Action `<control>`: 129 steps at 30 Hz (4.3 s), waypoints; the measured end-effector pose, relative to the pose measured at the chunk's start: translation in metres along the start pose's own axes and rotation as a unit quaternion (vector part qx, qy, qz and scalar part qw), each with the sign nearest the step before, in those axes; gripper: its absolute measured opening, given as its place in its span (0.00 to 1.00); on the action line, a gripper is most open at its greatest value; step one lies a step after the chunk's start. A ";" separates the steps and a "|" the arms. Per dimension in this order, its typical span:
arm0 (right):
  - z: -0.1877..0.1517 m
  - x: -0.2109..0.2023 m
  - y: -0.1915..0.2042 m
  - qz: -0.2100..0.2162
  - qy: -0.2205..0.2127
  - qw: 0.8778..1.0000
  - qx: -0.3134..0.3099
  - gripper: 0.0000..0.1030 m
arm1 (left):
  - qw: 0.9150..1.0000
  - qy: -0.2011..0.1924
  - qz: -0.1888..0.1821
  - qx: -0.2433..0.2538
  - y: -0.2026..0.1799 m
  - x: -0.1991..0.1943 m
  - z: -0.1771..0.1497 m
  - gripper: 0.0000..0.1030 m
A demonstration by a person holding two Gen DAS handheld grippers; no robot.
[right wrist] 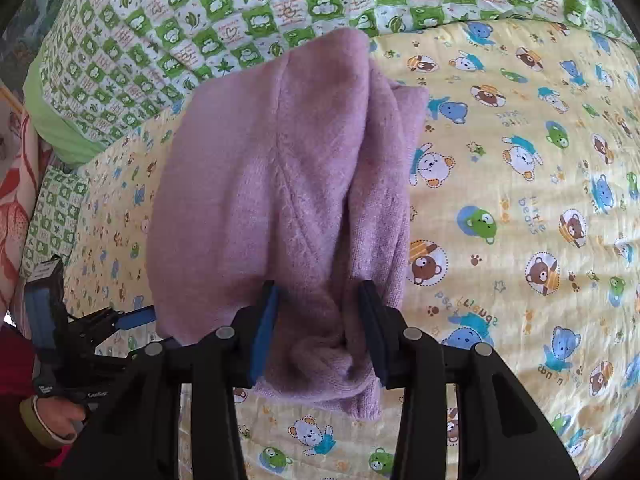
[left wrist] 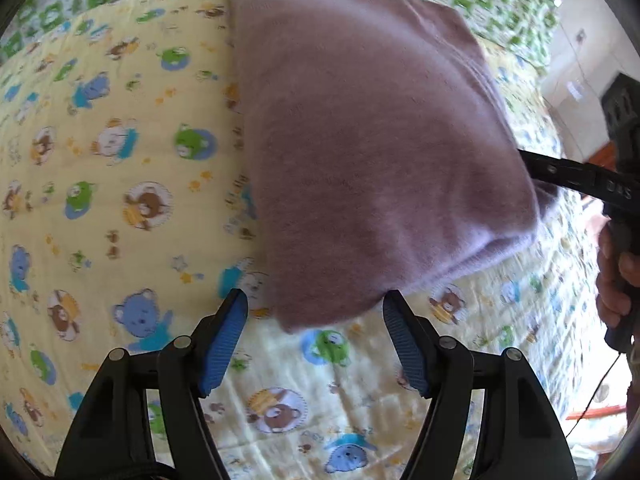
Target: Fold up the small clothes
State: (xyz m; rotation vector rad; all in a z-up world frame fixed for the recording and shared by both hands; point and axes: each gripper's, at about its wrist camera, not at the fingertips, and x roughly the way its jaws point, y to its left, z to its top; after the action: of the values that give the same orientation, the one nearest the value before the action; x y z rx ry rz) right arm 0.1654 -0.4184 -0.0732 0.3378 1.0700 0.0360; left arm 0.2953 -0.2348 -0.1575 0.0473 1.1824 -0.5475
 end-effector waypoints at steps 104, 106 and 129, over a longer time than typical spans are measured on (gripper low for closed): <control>-0.035 -0.035 -0.062 0.022 -0.082 0.985 0.152 0.63 | 0.994 -0.019 -0.058 -0.088 0.042 -0.022 0.129 0.76; -0.018 -0.029 -0.066 0.046 -0.093 0.982 0.156 0.68 | 0.993 -0.017 -0.066 -0.097 0.043 -0.019 0.136 0.76; 0.022 0.015 -0.056 0.155 -0.055 0.970 0.178 0.29 | 0.967 -0.039 -0.207 -0.144 0.053 -0.012 0.129 0.33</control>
State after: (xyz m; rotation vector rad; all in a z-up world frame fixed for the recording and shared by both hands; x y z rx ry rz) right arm 0.1840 -0.4744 -0.0930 0.8218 0.9028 0.1033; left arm 0.4268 -0.2247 -0.1092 -0.4756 1.1889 -0.7297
